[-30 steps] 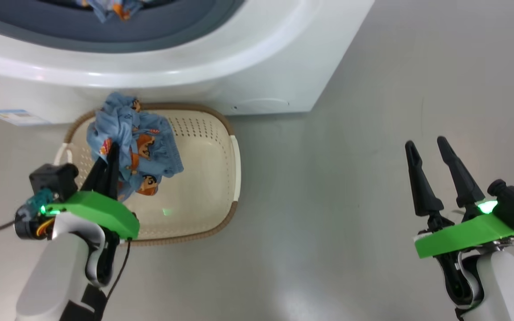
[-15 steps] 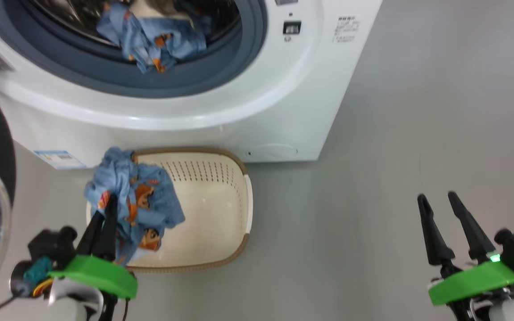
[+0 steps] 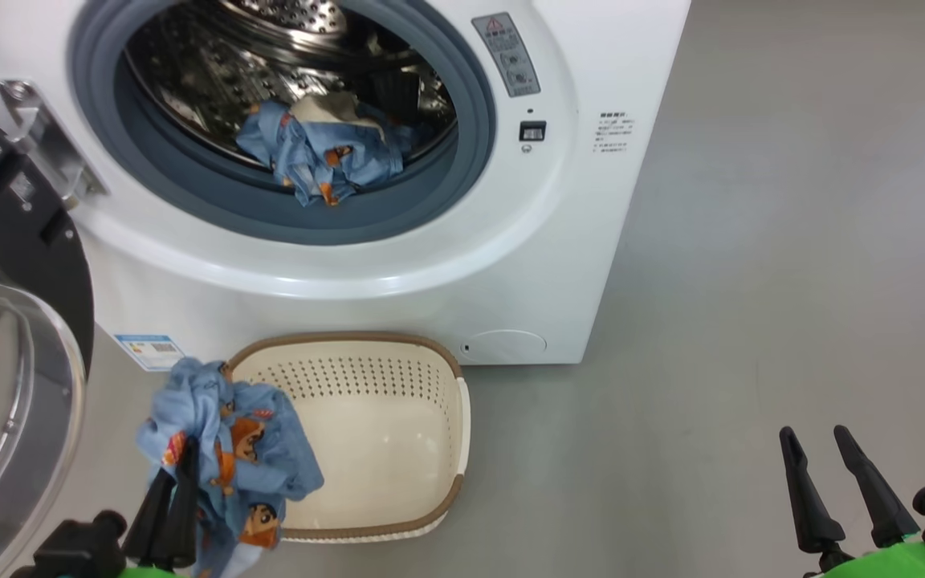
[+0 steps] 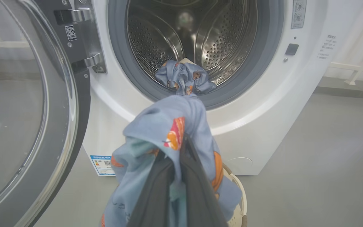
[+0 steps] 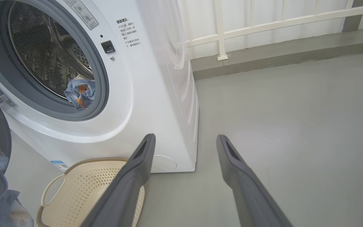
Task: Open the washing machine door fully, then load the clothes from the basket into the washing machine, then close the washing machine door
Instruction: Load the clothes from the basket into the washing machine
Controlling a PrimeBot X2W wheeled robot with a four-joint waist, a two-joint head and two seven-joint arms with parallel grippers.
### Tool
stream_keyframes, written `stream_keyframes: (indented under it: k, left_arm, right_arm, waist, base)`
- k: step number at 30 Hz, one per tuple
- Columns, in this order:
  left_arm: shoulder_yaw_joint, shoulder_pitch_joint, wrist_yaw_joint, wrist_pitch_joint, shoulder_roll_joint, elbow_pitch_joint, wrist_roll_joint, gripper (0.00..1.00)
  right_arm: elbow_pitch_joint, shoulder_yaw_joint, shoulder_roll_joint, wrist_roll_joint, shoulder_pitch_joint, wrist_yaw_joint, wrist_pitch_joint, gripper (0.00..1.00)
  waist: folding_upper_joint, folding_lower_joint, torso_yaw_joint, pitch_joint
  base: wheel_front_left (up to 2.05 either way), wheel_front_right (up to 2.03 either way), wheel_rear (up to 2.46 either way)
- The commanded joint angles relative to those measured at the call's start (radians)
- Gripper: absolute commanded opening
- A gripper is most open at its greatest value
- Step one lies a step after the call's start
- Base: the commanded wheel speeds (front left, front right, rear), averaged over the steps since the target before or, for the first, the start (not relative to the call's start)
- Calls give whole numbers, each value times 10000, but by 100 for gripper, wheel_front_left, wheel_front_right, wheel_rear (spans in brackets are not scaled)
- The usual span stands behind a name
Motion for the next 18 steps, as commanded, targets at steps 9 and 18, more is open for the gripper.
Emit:
stream_keyframes:
  k: [9, 18]
  left_arm:
    - [606, 207, -15, -65, -30, -823, 155, 0]
    - [640, -178, -15, -65, -114, -974, 151, 0]
  right_arm:
    - [-321, 37, -55, -58, 132, 16, -49, 100]
    - [-423, 0, -18, -53, -131, 16, -49, 100]
  waist:
    - [0, 0, 41, -99]
    - [0, 0, -13, 398]
  base:
    - [0, 0, 0]
    - [0, 0, 0]
